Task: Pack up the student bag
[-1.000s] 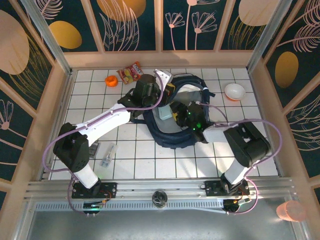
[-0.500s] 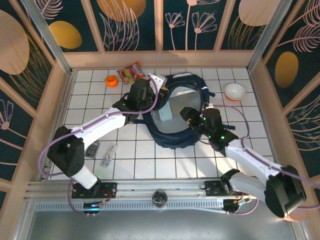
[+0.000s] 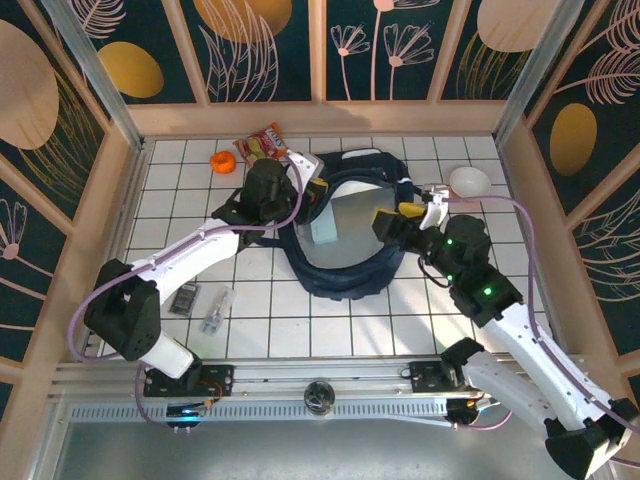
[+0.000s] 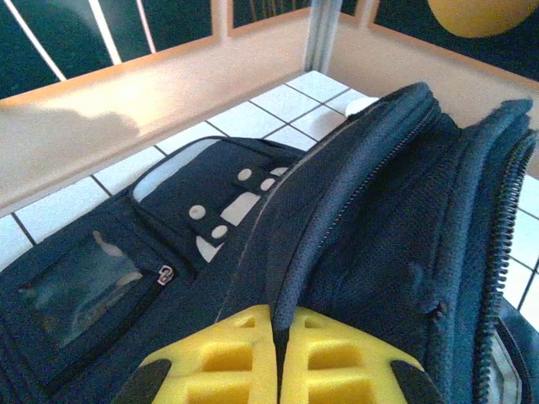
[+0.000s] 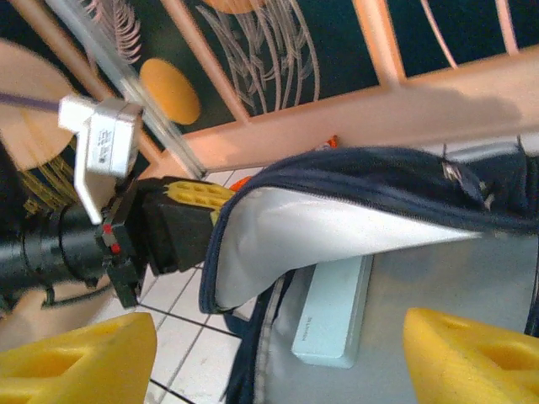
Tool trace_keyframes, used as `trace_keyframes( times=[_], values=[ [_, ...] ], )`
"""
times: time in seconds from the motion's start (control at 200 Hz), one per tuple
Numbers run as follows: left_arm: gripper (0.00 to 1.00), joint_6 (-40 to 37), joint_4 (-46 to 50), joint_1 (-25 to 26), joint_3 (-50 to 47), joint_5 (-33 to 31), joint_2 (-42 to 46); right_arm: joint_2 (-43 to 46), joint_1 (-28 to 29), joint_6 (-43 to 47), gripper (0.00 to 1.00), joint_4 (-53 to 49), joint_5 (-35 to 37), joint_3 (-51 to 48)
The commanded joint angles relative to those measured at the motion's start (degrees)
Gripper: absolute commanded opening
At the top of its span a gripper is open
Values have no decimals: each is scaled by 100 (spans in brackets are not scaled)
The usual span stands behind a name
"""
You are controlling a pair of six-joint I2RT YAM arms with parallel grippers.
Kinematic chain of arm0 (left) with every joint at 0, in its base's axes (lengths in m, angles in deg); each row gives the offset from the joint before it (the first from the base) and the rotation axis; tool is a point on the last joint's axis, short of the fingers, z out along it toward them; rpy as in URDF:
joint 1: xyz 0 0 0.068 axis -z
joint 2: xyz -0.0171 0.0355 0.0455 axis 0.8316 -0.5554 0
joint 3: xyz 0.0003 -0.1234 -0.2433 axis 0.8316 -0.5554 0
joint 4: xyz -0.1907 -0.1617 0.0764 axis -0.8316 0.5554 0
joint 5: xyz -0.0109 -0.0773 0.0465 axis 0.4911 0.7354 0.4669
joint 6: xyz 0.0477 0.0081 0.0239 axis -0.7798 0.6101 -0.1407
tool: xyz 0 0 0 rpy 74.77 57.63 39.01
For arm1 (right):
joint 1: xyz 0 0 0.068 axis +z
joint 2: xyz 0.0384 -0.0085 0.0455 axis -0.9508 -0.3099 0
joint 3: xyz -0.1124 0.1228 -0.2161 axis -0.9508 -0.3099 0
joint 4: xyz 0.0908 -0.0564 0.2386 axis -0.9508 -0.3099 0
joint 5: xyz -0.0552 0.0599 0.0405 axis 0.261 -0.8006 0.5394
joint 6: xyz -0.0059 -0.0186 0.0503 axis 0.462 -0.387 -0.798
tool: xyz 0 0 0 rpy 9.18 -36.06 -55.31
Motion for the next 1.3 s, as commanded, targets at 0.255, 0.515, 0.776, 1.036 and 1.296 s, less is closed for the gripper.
trace_keyframes(
  times=[0.255, 0.515, 0.776, 1.036, 1.296],
  values=[
    [0, -1271, 614, -279, 38, 1382, 342, -807, 26, 4138, 76, -445, -780, 503],
    [0, -1460, 739, -298, 187, 1632, 255, -1085, 21, 6446, 76, -286, -1156, 480],
    [0, -1524, 785, -304, 222, 1586, 202, -1348, 14, 7368, 76, 710, -747, 488],
    [0, -1482, 766, -302, 214, 1612, 220, -2492, -26, 7790, 75, 879, -742, 900],
    [28, -811, 653, -297, -231, 922, 596, -3143, -28, 6931, 11, 487, -741, 1584]
  ],
)
